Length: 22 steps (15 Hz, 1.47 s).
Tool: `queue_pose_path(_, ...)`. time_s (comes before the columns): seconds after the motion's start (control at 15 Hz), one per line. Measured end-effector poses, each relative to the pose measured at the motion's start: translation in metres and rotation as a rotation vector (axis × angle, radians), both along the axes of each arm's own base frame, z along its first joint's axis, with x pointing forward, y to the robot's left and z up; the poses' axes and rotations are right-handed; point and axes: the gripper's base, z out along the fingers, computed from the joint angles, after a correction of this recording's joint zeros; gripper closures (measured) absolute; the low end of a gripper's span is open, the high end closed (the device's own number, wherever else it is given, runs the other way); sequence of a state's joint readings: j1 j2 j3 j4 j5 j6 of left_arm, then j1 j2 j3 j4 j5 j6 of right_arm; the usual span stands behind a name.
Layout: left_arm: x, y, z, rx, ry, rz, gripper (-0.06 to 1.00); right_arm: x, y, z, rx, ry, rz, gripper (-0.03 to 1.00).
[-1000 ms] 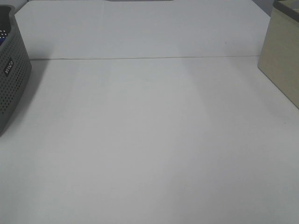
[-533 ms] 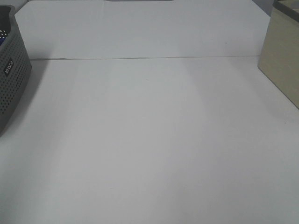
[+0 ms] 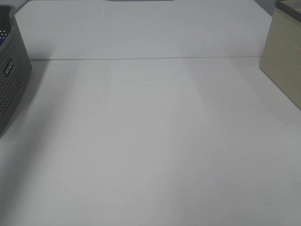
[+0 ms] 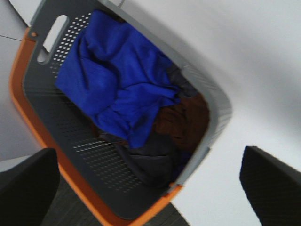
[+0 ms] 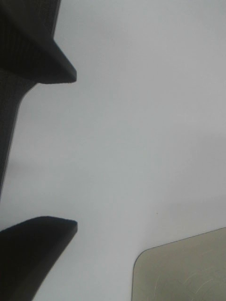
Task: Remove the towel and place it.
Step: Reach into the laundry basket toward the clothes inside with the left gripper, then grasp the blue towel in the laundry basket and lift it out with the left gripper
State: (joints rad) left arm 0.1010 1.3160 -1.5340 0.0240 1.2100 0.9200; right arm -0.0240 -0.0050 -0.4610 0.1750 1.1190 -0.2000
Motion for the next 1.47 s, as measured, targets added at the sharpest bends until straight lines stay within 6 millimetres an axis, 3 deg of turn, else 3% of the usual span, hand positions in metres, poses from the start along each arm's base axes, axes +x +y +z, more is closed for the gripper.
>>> queue_pose_path(0.13,0.038,0.012,0.001,0.12,0.019,-0.006,-0.05,0.0,0.0,0.0,0.0,0.0,0.0,0.2)
queue_pose_path(0.27,0.075,0.025,-0.01,0.239,0.071,-0.013,-0.05,0.0,0.0,0.0,0.0,0.0,0.0,0.2)
queue_pose_path(0.33,0.081,0.027,-0.015,0.258,0.088,-0.016,-0.05,0.0,0.0,0.0,0.0,0.0,0.0,0.2)
queue_pose_path(0.53,0.116,0.042,-0.059,0.345,0.236,-0.033,-0.05,0.0,0.0,0.0,0.0,0.0,0.0,0.2)
queue_pose_path(0.67,0.131,0.07,-0.094,0.296,0.329,0.011,-0.05,0.0,0.0,0.0,0.0,0.0,0.0,0.2)
queue_pose_path(0.87,0.137,0.094,-0.119,0.218,0.385,0.032,-0.05,0.0,0.0,0.0,0.0,0.0,0.0,0.2)
queue_pose_path(1.07,0.144,0.098,-0.139,0.221,0.443,-0.033,-0.04,0.0,0.0,0.0,0.0,0.0,0.0,0.2)
queue_pose_path(1.47,0.166,0.107,-0.207,0.228,0.603,-0.093,-0.03,0.0,0.0,0.0,0.0,0.0,0.0,0.2)
